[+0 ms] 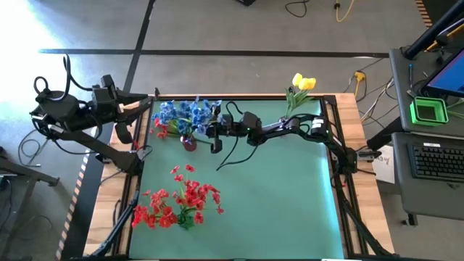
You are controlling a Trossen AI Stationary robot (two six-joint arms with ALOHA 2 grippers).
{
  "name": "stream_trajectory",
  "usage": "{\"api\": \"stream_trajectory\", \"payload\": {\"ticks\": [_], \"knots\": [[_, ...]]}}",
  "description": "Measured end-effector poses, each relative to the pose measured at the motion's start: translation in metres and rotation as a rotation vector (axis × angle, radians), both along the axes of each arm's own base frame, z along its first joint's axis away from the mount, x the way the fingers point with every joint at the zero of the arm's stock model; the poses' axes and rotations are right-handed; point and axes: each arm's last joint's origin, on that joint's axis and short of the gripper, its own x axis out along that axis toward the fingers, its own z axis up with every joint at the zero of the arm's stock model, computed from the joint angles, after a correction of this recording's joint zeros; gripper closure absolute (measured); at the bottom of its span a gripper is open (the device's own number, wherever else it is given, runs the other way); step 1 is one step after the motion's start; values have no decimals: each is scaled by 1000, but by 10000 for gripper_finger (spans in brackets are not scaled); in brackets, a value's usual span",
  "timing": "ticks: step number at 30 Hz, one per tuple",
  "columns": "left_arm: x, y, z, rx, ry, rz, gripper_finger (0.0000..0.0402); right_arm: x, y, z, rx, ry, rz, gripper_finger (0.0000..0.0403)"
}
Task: Sort flowers into vase by color
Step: Put the blue flower into the red vase
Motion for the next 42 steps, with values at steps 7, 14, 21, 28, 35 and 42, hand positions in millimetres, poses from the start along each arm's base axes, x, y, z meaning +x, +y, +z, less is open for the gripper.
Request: {"api": "stream_trajectory", "payload": {"ticks": [7, 14, 21, 28, 35, 42], "knots": [[0, 0, 0, 4, 2, -1, 279, 0, 4, 2, -8, -29, -22, 385], [0, 0, 0, 4, 2, -1, 279, 0, 4, 2, 13, -25, -12, 385], [0, 0, -1, 7, 8, -1, 279, 0, 4, 2, 67, -22, -27, 385], [2, -1, 2, -10, -25, 0, 279, 3, 3, 8, 148, -39, -108, 385], [4, -2, 2, -33, -35, 4, 279, 7, 2, 12, 132, -32, -127, 385], [7, -3, 2, -30, -27, 4, 279, 11, 3, 0, 138, -9, -125, 385]]}}
